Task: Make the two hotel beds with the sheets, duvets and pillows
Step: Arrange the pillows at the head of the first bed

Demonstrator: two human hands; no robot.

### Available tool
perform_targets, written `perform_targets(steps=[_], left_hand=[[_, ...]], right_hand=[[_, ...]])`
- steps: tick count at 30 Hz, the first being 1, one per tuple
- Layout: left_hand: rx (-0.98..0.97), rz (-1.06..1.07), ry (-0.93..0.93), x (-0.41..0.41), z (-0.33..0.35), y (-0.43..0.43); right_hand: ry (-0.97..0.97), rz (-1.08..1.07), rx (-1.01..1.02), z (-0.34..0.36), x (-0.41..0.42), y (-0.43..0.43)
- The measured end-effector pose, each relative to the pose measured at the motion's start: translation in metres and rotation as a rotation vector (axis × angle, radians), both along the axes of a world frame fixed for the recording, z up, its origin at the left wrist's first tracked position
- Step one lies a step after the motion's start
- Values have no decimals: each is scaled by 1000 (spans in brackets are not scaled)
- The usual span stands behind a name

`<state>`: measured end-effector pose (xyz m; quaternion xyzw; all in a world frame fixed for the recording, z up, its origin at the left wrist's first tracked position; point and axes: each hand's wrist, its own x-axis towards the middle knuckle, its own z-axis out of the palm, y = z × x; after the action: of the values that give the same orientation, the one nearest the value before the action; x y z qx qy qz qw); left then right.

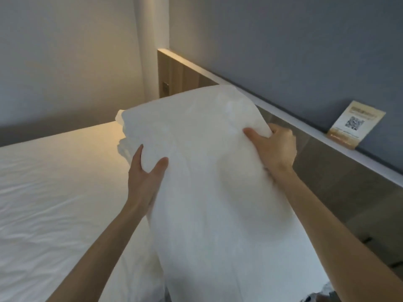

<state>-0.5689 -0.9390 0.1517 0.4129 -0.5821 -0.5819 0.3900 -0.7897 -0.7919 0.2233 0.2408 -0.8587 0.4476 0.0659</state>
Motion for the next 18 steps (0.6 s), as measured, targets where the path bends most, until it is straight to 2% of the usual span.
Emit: perform_targets(steps=[8, 12, 15, 18], left_hand=[[-47, 122, 62, -159, 38, -139], [72, 91, 141, -215, 50, -219], [-57, 141, -35, -233, 35, -248], [-166, 90, -226, -242, 1, -237]], right_hand=[[116, 113, 61, 41, -178, -178], [47, 280, 140, 40, -246, -267], [-83, 429, 297, 0, -273, -305], [-95, 544, 552, -65, -270, -308]])
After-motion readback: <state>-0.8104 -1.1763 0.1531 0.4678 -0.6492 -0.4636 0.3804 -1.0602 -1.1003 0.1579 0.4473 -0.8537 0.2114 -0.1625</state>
